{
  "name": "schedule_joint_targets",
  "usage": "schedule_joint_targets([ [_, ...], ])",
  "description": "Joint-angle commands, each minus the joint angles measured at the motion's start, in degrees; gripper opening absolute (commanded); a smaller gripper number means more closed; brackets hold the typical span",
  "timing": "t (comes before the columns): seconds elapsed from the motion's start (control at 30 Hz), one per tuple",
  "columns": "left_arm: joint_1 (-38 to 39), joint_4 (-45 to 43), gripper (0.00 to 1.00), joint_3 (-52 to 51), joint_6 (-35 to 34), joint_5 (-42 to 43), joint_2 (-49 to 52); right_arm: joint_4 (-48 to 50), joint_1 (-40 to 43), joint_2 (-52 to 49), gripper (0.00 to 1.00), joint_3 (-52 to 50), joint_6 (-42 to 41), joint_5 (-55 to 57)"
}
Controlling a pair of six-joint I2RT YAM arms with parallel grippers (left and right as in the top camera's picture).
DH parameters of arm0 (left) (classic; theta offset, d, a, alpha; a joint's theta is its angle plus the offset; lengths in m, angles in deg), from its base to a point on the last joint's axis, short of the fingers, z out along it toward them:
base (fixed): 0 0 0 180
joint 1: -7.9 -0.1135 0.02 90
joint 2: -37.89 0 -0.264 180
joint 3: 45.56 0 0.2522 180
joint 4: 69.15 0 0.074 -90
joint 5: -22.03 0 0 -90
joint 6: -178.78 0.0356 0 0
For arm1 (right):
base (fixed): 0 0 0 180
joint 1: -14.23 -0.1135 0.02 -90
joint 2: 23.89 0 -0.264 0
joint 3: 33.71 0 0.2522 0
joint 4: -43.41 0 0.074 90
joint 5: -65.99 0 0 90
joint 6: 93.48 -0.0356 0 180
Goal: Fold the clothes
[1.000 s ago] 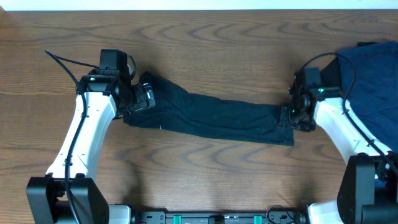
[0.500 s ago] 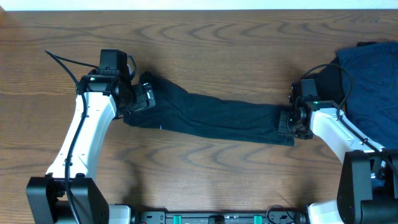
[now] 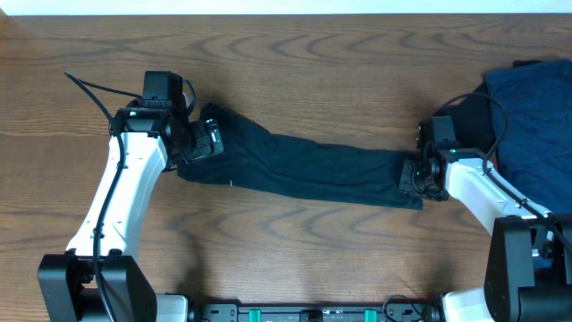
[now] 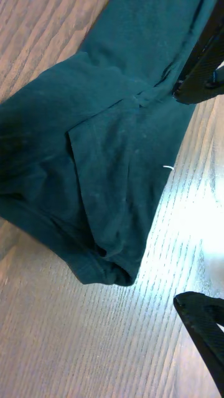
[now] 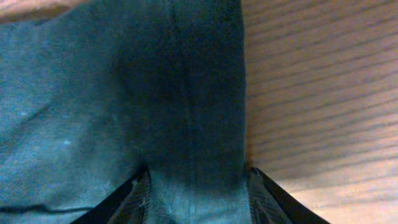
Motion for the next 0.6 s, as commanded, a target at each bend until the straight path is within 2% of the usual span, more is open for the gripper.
schedule_joint_targets([
  [0.0,-0.1,0.2,0.98,-0.5,-0.1,-0.4,0.6,1.6,0.4,-0.6,0.47,-1.9,-0.3,0.3],
  [0.07,-0.1,0.2,0.98,-0.5,-0.1,-0.5,0.6,2.3,0.4,-0.6,0.34,-2.2,-0.3,0.2],
  [0.1,-0.1,0.2,0.98,-0.5,-0.1,-0.4,0.6,2.4,0.4,-0.6,0.17,-2.2,-0.3,0.2],
  [0.13,-0.1,0.2,0.98,-0.5,-0.1,-0.4,0.6,2.5,0.4,-0.6,0.05,-2.2,-0.3,0.2],
  [0.17,-0.1,0.2,0.98,-0.4,-0.1,-0.4,0.6,2.7,0.4,-0.6,0.01,-2.2,-0.3,0.2],
  [0.37,-0.1,0.2,0.98,-0.5,-0.1,-0.5,0.6,4.3,2.8,-0.6,0.01,-1.3,4.2,0.8],
  [0.57,-0.1,0.2,0.98,-0.4,-0.1,-0.4,0.6,4.4,10.2,-0.6,0.01,0.6,8.6,1.2],
])
